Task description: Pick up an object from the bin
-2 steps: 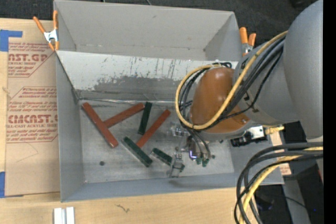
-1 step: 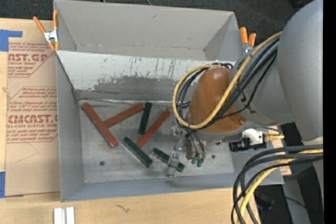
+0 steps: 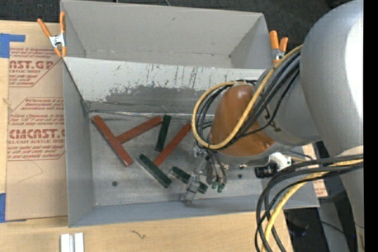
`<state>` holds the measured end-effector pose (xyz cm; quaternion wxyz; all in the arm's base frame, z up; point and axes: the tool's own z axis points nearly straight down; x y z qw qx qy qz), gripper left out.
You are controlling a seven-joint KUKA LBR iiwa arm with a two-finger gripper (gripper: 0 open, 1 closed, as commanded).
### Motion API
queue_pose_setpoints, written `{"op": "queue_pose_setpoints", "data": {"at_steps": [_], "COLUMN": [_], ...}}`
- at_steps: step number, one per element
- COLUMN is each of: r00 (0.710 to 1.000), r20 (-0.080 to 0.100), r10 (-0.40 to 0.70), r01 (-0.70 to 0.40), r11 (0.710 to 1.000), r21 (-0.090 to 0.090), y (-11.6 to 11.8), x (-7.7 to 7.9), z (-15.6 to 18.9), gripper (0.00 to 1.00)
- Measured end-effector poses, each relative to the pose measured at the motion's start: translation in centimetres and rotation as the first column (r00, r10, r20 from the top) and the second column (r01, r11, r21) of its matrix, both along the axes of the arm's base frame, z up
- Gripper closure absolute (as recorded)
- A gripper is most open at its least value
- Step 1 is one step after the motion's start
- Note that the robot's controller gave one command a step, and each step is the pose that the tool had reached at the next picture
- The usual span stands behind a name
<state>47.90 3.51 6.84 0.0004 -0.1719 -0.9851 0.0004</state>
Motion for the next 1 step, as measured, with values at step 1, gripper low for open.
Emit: {"op": "queue_pose_setpoints", "data": {"at_steps": [1], "r00": [1.0], "r20": [0.002], "r10": [0.001], "r01": [-0.001], "r11": [1.0], "r21": [0.0], "y": [0.03], "x": [0.03], "z": [-0.02], "gripper": [0.0]}}
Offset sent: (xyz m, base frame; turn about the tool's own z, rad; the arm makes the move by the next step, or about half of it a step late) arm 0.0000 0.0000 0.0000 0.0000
